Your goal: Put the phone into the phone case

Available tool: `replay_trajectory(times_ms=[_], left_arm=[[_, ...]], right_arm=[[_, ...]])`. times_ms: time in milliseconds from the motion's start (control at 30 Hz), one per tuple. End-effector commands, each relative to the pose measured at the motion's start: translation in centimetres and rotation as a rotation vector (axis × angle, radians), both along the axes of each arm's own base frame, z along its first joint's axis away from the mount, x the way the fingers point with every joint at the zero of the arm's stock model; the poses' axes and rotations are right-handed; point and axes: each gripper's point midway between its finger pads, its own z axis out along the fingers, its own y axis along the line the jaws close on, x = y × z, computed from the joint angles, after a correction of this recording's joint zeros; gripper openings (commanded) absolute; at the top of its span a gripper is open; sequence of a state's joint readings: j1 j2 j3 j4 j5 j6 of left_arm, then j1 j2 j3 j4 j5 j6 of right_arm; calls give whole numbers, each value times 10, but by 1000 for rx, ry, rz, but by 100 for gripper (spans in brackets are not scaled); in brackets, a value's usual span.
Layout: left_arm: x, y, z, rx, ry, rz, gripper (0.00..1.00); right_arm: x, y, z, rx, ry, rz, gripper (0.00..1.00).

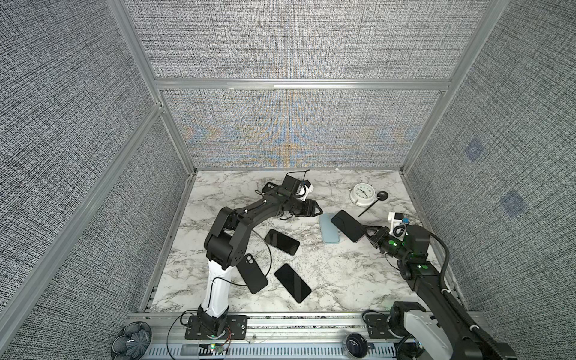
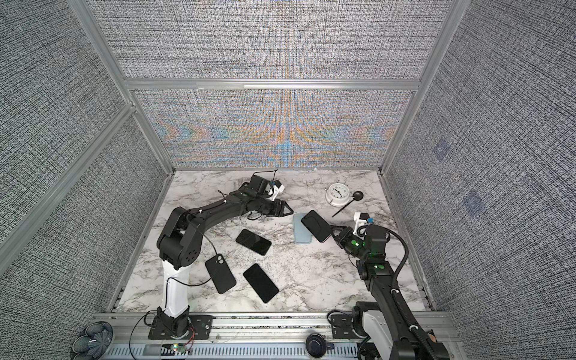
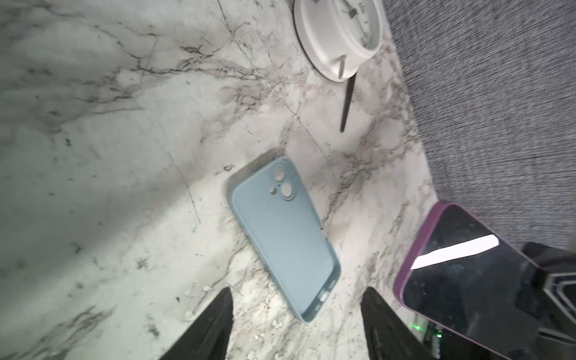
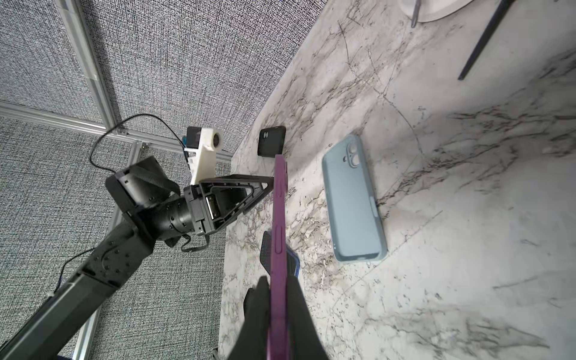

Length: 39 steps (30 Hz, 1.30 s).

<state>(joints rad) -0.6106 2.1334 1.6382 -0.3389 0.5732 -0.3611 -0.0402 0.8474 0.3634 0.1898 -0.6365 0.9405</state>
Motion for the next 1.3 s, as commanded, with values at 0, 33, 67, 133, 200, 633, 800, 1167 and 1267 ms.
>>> replay_trajectory(times_ms=[0,33,67,133,200,633,800,1167,1267], left_arm=[[-6,22,-30,216,-14,-101,66],[-2,20,-32,235,-28,-110,66],[5,18,-32,248,-51,-117,66],[16,14,-32,262,-87,-134,66],[25,10,-34,272,-119,-155,66],[45,-57,-63,307,-267,-299,65],[45,-57,-75,317,-249,-295,62],[35,-44,-86,367,-208,-305,29],[33,-39,-88,387,-202,-300,22]], right_arm=[[-3,-2,5,-33,-21,7,0],[-3,-3,6,-37,-21,6,0],[-4,-4,5,-40,-19,3,0],[-4,-5,3,-41,-13,1,0],[-4,-4,2,-38,-5,4,0],[-6,-4,-5,-44,20,8,0],[-10,-6,-9,-59,28,3,0],[-10,-7,-16,-58,30,-5,0],[-10,-6,-19,-56,36,2,0]])
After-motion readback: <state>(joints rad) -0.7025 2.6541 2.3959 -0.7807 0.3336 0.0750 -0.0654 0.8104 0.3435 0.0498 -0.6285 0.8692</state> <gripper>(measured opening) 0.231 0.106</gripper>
